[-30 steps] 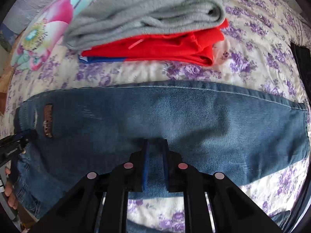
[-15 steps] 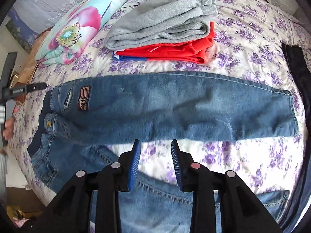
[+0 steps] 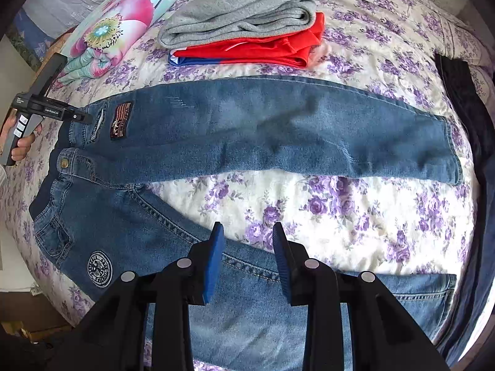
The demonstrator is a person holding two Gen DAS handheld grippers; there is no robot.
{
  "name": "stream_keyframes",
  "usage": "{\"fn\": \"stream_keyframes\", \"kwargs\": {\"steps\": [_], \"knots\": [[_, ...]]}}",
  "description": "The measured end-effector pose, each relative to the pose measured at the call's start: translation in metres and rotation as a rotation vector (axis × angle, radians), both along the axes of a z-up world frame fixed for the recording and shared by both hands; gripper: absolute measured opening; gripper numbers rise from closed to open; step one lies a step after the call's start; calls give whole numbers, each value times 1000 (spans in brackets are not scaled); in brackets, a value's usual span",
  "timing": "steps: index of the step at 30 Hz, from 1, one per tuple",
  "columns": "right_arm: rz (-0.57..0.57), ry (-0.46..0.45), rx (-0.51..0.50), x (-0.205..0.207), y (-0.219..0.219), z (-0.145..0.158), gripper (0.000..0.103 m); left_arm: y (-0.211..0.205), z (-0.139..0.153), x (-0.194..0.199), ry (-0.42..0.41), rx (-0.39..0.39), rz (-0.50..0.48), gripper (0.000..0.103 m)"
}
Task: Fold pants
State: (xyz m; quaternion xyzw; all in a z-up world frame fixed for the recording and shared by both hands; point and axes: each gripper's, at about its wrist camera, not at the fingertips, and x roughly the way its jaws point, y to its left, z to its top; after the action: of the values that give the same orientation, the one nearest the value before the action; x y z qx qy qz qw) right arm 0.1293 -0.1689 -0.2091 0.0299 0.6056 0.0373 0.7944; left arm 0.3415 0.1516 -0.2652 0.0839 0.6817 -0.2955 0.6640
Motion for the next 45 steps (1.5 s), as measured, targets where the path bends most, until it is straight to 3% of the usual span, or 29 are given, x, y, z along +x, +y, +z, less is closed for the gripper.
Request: {"fn": "stream_keyframes", "kwargs": {"steps": [1, 4, 6, 9, 13, 17, 24, 26, 28, 29, 30, 34, 37, 42, 45], "knots": [[28, -10, 3, 6, 7, 4, 33, 2, 6, -2, -9, -21, 2, 34], [152, -47, 21, 35, 41, 20, 34, 0, 28, -20, -78, -53, -41, 30], [266, -75, 56, 62, 61, 27, 57, -6, 37, -31, -120, -44, -78, 30], [412, -131, 103, 112, 88, 30, 64, -8, 44, -41, -160, -38, -104, 30], [584, -46, 125, 176, 122, 8, 64, -10, 55, -45, -194, -40, -121, 30], [725, 92, 84, 210, 148, -24, 63, -6, 59, -49, -204, -57, -118, 30], [743, 343, 63, 236, 150, -64, 70, -4, 60, -54, -219, -80, -119, 30], [764, 362, 71, 235, 148, -65, 69, -4, 60, -51, -210, -83, -111, 30], [779, 352, 99, 230, 146, -58, 31, -4, 60, -50, -208, -77, -108, 30], [786, 345, 106, 226, 145, -53, 19, -4, 60, -50, -208, -72, -107, 30], [802, 309, 96, 220, 144, -44, 15, -3, 60, -50, -211, -61, -105, 30], [770, 199, 103, 194, 133, -12, 14, 1, 66, -49, -209, -52, -71, 30], [747, 94, 46, 157, 133, 13, 14, -1, 81, -61, -239, -47, -70, 30], [706, -36, 41, 75, 128, 50, 14, 2, 105, -112, -274, -43, -73, 31], [709, -74, 30, 18, 129, 52, 14, 7, 109, -155, -260, -48, -78, 31]]}}
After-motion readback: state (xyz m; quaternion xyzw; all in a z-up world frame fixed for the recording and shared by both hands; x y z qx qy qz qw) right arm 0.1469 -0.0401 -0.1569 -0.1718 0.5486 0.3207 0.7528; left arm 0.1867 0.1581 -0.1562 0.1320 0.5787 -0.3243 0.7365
